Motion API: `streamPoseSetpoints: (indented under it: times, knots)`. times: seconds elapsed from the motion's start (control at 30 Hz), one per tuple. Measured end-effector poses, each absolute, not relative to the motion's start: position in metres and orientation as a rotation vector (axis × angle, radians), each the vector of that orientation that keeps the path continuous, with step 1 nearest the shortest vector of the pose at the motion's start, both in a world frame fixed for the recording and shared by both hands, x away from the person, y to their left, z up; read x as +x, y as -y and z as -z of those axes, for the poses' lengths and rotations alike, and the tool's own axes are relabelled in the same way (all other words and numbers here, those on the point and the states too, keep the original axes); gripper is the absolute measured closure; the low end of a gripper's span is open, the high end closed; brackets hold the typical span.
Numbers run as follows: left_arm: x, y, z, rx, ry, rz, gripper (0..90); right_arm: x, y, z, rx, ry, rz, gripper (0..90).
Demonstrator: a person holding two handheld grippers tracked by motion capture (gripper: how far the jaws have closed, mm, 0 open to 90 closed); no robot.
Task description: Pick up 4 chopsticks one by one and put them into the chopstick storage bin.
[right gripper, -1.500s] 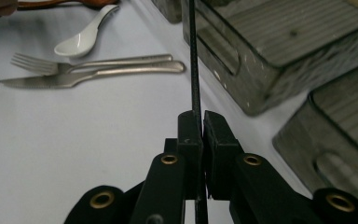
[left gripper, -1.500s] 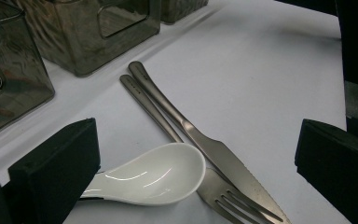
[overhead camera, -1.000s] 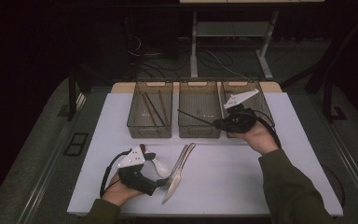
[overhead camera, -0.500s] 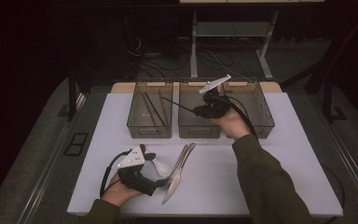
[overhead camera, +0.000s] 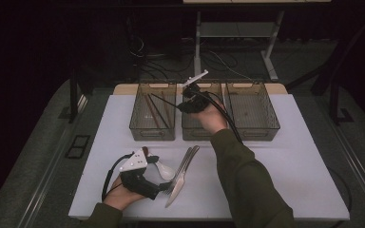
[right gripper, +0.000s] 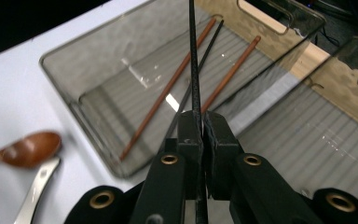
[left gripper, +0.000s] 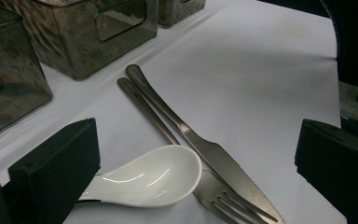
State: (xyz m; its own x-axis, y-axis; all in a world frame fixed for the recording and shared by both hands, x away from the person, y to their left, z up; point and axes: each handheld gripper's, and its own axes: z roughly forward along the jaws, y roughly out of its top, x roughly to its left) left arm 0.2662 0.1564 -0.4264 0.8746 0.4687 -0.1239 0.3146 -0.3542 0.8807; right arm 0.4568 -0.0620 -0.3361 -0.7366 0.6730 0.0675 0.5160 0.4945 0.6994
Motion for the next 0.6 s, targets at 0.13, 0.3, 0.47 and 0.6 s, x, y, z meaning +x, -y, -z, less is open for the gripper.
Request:
streamPoseSetpoints:
  times: [0.13,0.3,0.47,0.6]
  knots:
    - [0.266,-0.157,0.426,1.967,-0.568,-0.177,0.0,0.465,0.043,0.339,1.041,-2.526,-1.058,85.7]
    - [0.266,-0.157,0.426,1.966,-0.563,-0.175,0.0,0.475,0.021,0.345,1.078,-2.525,-1.022,85.7]
    - [0.266,-0.157,0.426,1.960,-0.563,-0.167,0.0,0.480,0.002,0.354,1.109,-2.525,-0.986,85.6]
    - [0.266,-0.157,0.425,1.961,-0.559,-0.166,0.0,0.484,-0.004,0.360,1.125,-2.522,-0.999,85.6]
